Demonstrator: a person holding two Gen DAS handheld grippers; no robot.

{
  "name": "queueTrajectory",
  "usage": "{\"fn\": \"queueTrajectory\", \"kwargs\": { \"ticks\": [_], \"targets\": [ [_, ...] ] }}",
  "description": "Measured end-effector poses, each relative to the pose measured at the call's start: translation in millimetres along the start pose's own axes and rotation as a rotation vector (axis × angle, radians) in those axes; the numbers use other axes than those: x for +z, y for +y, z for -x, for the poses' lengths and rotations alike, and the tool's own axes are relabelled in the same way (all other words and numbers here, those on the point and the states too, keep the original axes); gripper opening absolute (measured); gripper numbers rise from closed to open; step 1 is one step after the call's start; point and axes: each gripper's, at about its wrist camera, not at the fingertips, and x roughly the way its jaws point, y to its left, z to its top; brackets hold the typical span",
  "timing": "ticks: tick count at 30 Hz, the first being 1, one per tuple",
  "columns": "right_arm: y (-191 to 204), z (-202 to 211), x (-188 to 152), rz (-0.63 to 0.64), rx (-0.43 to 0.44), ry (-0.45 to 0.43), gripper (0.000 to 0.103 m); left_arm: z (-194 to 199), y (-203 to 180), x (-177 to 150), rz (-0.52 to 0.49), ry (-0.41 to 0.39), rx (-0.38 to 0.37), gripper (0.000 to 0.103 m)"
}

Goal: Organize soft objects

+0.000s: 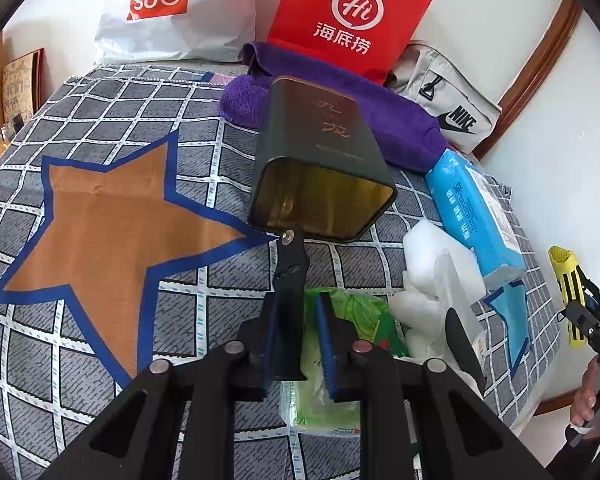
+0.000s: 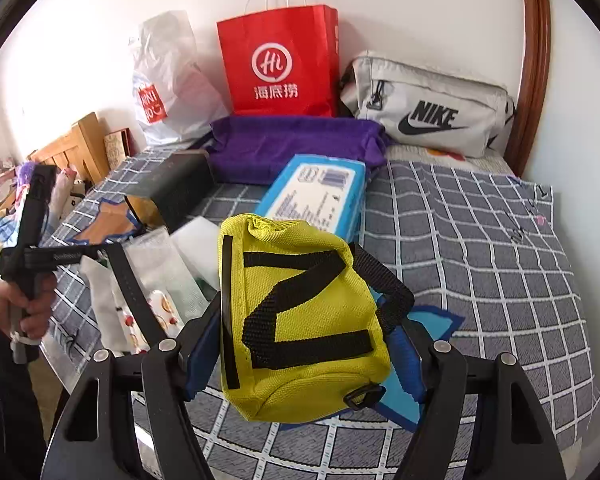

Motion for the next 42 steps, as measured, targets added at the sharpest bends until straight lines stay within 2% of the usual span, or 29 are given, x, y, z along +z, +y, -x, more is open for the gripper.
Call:
{"fn": "queueTrajectory", "kwargs": {
  "ticks": [3, 5, 11, 17, 19, 21, 24, 27, 32, 37, 42],
  "targets": [
    [3, 2, 10, 0.03, -0.018, -0.011, 0.073, 7, 9, 1, 0.041, -0.003, -0.003, 0.013],
    [5, 0, 16, 0.041, -0.026, -0.013, 0.073, 7, 14, 0, 0.05, 0.008, 0.026, 0.013],
    [14, -9, 30, 0.049, -0.009, -0.011, 0.073, 8, 20, 5, 0.064, 0.004, 0.036, 0.013],
    [21, -16, 33, 0.062, 0.032, 0.005, 0.073, 6, 24, 18, 0.093, 0.022, 0.011, 0.014],
    [21, -18, 32, 0.058, 0.04, 0.012, 0.073, 6, 26, 20, 0.105, 0.031, 0.037, 0.02],
    [21, -21, 32, 0.049, 0.051, 0.018, 0.073, 8, 30, 20, 0.122, 0.018, 0.07, 0.02],
    [20, -26, 31, 0.041, 0.062, 0.032, 0.073, 2, 33, 21, 0.128, 0.043, 0.067, 0.02],
    [18, -33, 29, 0.034, 0.073, 0.05, 0.073, -6, 20, 22, 0.076, 0.061, 0.091, 0.02],
    [14, -34, 25, 0.026, 0.081, 0.058, 0.073, -14, 0, 20, -0.042, 0.088, 0.189, 0.023],
    [6, -30, 20, 0.008, 0.077, 0.053, 0.073, -13, -14, 12, -0.129, 0.108, 0.251, 0.041],
    [-3, -28, 16, -0.016, 0.078, 0.056, 0.073, -16, -17, 10, -0.178, 0.098, 0.291, 0.039]
  ]
}}
